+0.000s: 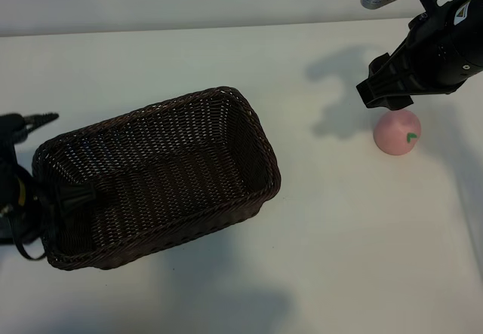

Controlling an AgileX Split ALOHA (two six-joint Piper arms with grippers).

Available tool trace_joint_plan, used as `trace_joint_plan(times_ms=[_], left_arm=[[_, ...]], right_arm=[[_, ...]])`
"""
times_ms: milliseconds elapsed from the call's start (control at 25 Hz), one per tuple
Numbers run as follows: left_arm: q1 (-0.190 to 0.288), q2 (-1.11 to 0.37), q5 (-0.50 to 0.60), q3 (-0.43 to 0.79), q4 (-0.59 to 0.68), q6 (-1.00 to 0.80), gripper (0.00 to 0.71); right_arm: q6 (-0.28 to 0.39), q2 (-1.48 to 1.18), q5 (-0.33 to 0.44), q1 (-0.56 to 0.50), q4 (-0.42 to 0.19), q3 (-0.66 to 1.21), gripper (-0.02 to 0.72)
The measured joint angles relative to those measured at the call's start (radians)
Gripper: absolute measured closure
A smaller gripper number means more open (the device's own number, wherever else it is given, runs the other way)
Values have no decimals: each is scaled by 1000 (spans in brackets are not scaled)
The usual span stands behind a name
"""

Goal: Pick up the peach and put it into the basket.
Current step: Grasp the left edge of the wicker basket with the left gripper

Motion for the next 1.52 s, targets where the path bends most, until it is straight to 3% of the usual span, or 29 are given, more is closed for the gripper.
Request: trace_joint_plan(times_ms=[160, 320, 480, 600, 1080, 1240, 1400, 1520], left_arm=[[41, 0, -86, 16, 12, -26, 124], [144, 0, -143, 16, 8, -7, 124], [235, 3, -222, 16, -82, 110, 124], [266, 41, -267, 16, -165, 211, 124], [272, 210, -365, 16, -236, 268, 135], [272, 210, -380, 16, -236, 270, 245], [272, 210, -381, 16, -236, 272, 415], [272, 210, -388, 16, -238, 287, 465]], right_arm=[[-1, 0, 0, 0, 0, 0, 110], [-1, 0, 0, 0, 0, 0, 110], [-1, 0, 0, 0, 0, 0, 110], [-1, 0, 0, 0, 0, 0, 110], [-1, 0, -1, 0, 0, 0, 110], [-1, 0, -1, 0, 0, 0, 110], [-1, 0, -1, 0, 0, 0, 110], [-1, 0, -1, 0, 0, 0, 110]])
